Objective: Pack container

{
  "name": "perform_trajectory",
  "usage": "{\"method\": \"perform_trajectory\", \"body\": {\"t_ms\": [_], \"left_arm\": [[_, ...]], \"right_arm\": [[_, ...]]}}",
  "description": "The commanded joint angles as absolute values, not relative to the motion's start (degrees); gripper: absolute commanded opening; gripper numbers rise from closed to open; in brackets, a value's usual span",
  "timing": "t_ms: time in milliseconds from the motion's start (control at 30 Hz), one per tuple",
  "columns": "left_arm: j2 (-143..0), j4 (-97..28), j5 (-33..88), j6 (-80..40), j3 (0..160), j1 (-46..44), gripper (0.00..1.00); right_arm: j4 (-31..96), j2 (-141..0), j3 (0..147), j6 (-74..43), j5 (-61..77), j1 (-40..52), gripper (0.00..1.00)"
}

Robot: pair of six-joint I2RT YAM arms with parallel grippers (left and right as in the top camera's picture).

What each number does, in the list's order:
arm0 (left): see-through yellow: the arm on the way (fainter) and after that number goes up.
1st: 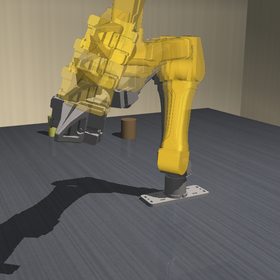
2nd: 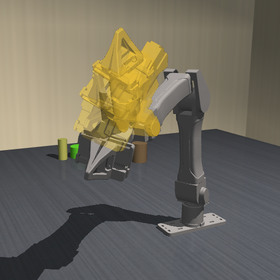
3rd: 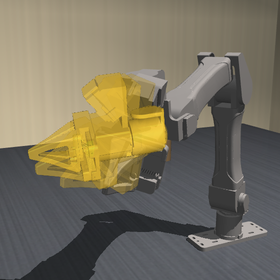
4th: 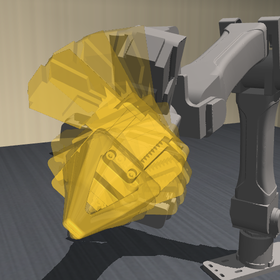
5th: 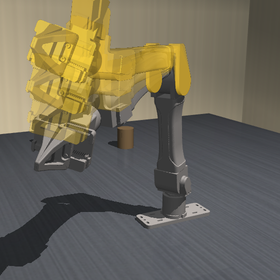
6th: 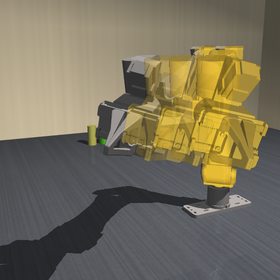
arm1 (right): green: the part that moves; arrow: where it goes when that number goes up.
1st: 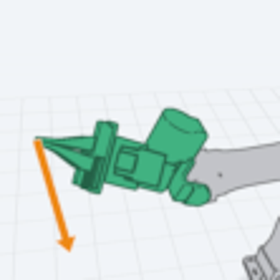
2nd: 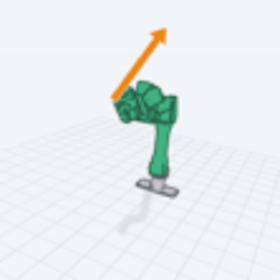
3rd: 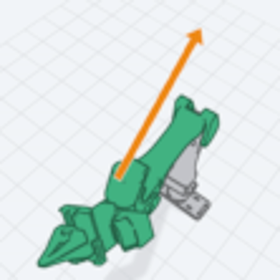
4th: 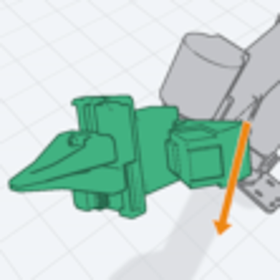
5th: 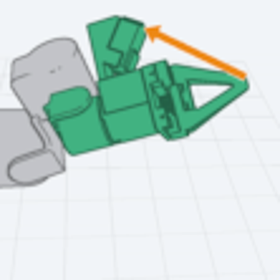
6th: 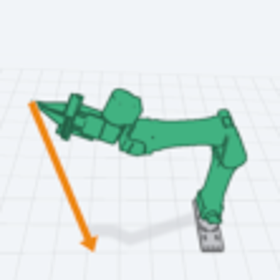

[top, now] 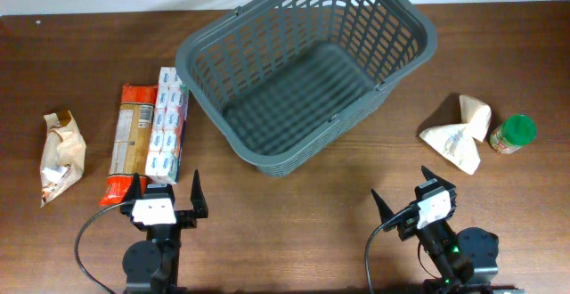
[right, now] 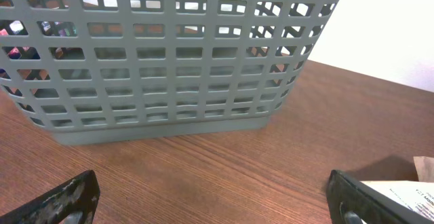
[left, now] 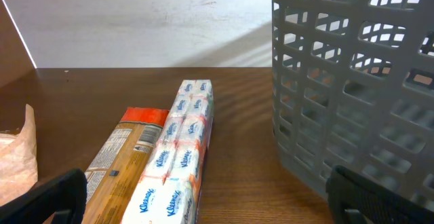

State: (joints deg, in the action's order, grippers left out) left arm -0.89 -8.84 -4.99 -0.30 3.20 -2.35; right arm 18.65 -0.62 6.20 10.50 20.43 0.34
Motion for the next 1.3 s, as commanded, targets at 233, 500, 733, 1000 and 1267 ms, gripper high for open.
{"method": "perform_trajectory", "body": {"t_ms": [233,500,733,1000,1267], "left_arm": [[-0.3,-8.7,-5.8,-0.7,2.5,-2.5,0.99],[-0.3,-8.6,-5.8,-0.6,2.5,-2.5,0.99],[-0.3,-8.6,-5.8,-0.6,2.5,-2.5,0.99],[-0.3,-5.0,-13.2,1.5,2.5,-2.4,0.99],[-0.3,-0.9,-3.9,1.5,7.1,-2.4,0.99]], "right_arm": [[18.6,-0.2,5.8,10.2,19.9,-0.1,0.99],[18.6,-0.2,5.8,10.2,19.9,-0.1,0.99],[18.6,-0.2,5.8,10.2,19.9,-0.1,0.99],[18.2,-0.2,5.8,10.2,19.9,-0.1,0.99],[17.5,-0.2,5.8,10.4,18.9,-0.1,0.99]]}}
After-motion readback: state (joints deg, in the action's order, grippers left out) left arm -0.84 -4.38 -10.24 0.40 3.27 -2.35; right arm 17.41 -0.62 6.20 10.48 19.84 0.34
